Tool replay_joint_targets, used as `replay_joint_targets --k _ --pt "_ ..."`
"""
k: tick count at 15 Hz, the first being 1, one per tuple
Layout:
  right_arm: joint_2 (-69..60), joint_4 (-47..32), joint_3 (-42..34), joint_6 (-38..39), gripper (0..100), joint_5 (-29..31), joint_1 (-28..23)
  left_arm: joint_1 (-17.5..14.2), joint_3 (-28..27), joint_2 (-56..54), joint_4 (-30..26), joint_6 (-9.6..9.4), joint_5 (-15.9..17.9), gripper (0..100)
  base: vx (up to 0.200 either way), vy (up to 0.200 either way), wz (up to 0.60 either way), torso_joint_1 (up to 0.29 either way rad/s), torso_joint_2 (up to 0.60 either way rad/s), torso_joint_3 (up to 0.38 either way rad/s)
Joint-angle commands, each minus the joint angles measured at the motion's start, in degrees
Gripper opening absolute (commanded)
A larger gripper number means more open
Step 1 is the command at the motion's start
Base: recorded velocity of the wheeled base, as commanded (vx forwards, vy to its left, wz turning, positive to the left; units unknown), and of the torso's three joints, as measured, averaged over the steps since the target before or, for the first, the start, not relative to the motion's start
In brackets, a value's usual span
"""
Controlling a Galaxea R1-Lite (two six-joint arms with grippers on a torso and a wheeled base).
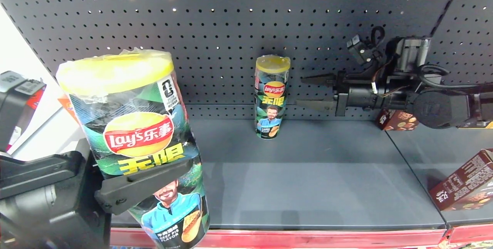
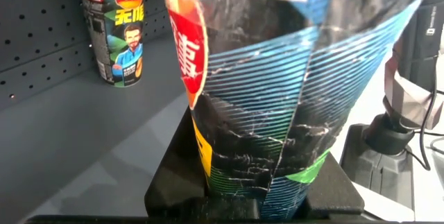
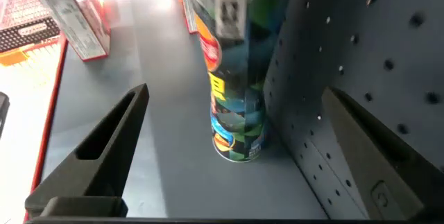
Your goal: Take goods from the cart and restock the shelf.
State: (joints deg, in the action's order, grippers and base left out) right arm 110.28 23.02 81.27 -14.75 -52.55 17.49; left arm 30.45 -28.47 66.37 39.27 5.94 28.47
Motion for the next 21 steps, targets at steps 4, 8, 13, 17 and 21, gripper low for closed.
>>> replay_joint_targets --k 4,8,13,17,21 --pt "4.86 0.01 2.84 -0.02 100 0.17 0.79 -0.04 0.25 0.17 0.02 0.04 0.01 0 0.0 0.0 0.0 0.0 0.0 0.0" --pt "7.15 0.01 3.98 -0.02 100 0.17 1.4 -0.04 0.25 0.17 0.02 0.04 0.01 0 0.0 0.0 0.0 0.0 0.0 0.0" --pt "9.26 0.45 3.98 -0.02 100 0.26 2.99 -0.04 0.78 0.26 0.02 0.04 0.01 0 0.0 0.0 0.0 0.0 0.0 0.0" --pt "9.26 0.45 3.01 -0.19 100 0.35 5.18 -0.04 0.87 0.26 0.11 0.04 0.01 0 0.0 0.0 0.0 0.0 0.0 0.0" --pt "8.02 0.71 -0.42 -0.28 100 0.87 6.06 -0.04 0.87 0.26 0.11 0.04 0.01 0 0.0 0.0 0.0 0.0 0.0 0.0"
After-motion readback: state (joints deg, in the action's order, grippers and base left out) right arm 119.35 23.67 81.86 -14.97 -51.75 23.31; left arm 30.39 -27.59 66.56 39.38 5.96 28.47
